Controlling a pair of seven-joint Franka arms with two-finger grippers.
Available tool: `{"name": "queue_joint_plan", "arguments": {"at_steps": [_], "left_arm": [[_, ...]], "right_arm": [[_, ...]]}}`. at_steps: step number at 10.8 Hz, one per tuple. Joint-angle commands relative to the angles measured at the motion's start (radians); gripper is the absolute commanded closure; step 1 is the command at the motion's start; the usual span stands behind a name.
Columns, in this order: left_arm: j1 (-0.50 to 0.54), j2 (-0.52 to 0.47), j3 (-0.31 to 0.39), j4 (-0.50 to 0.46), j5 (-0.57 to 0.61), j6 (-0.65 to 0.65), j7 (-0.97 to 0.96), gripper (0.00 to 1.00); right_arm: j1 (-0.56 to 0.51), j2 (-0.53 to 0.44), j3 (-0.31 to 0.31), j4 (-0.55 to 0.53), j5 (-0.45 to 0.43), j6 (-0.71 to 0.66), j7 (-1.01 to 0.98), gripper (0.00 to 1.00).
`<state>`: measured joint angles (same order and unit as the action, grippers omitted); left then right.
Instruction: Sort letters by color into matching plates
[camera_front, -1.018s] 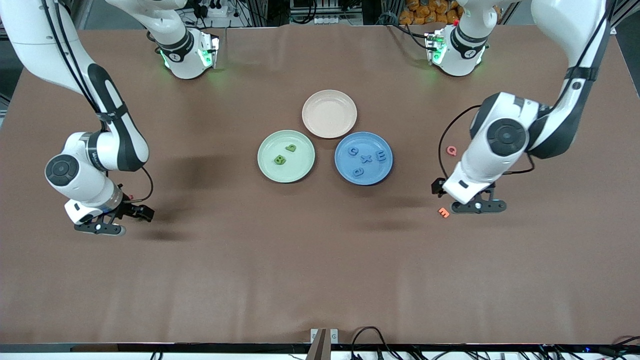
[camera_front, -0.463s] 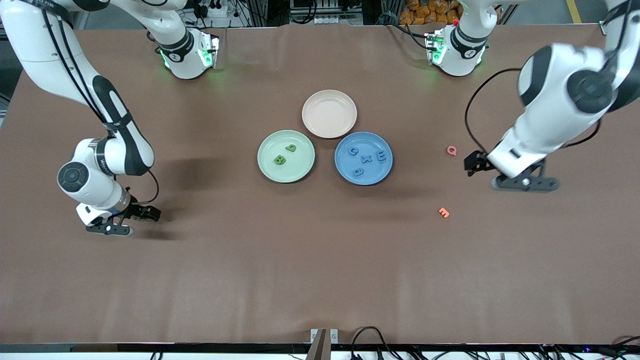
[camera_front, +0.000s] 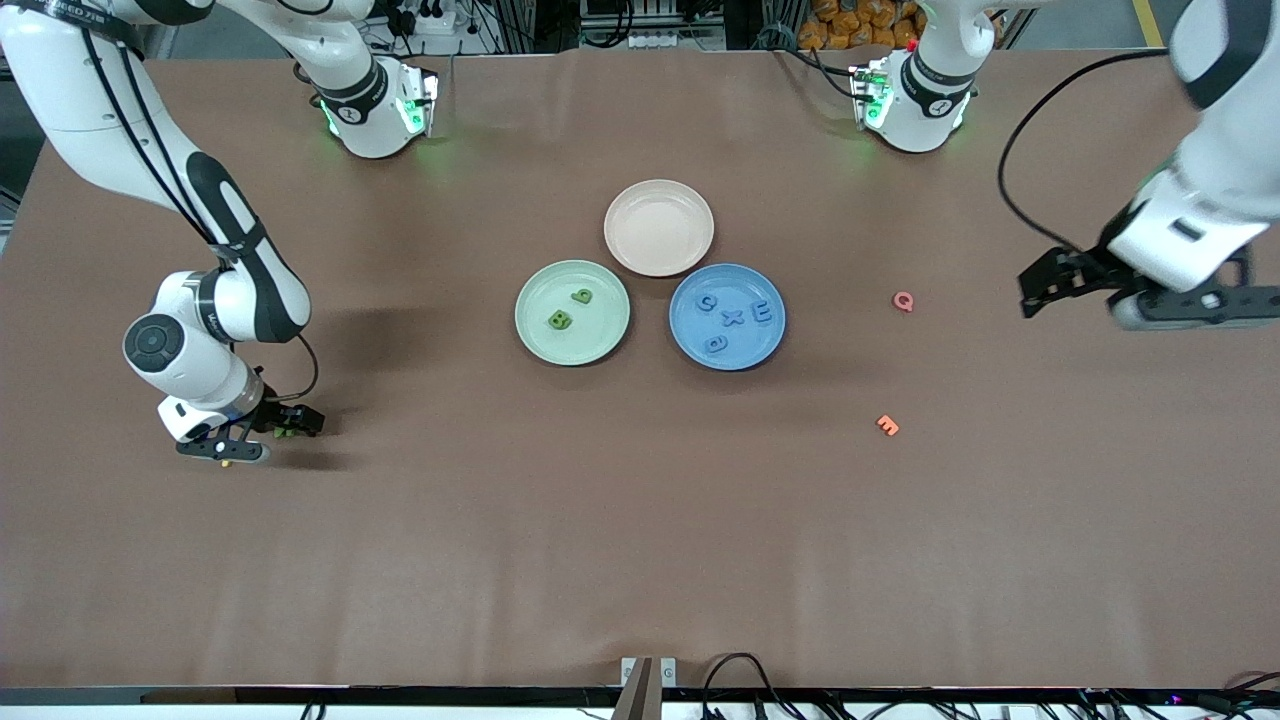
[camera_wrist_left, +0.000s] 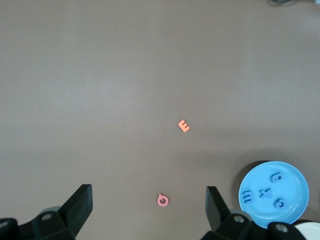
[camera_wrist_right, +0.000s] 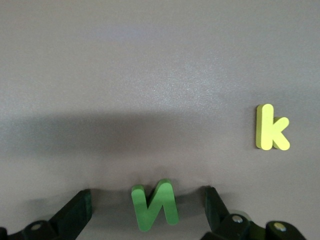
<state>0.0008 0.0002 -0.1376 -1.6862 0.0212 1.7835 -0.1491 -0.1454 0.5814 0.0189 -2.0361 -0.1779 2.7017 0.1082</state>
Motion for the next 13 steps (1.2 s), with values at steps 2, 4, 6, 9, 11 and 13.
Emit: {"name": "queue_joint_plan", "arguments": {"at_steps": [2,4,6,9,11,13], "left_arm": [[-0.005,-0.014,0.007,0.072,-0.023,-0.041,0.020,0.00],[-0.012,-0.040,0.007,0.074,-0.052,-0.041,0.022,0.00],[-0.013,-0.058,0.045,0.072,-0.121,-0.049,0.022,0.00],[-0.018,-0.068,0.055,0.072,-0.101,-0.055,0.042,0.00],[-0.016,-0.072,0.052,0.072,-0.072,-0.056,0.071,0.00],[-0.012,-0.071,0.038,0.072,-0.055,-0.073,0.071,0.00]], "right_arm": [[-0.034,-0.008,0.016,-0.019,-0.025,0.013,0.007,0.00],[-0.049,-0.012,0.027,-0.018,-0.023,0.013,0.008,0.00],[-0.074,-0.017,0.049,-0.018,-0.023,0.012,0.007,0.10],[-0.079,-0.021,0.055,-0.015,-0.023,0.012,0.008,0.30],[-0.079,-0.021,0.058,-0.012,-0.020,0.012,0.010,0.42],[-0.085,-0.021,0.064,-0.010,-0.018,0.012,0.010,0.46]]}}
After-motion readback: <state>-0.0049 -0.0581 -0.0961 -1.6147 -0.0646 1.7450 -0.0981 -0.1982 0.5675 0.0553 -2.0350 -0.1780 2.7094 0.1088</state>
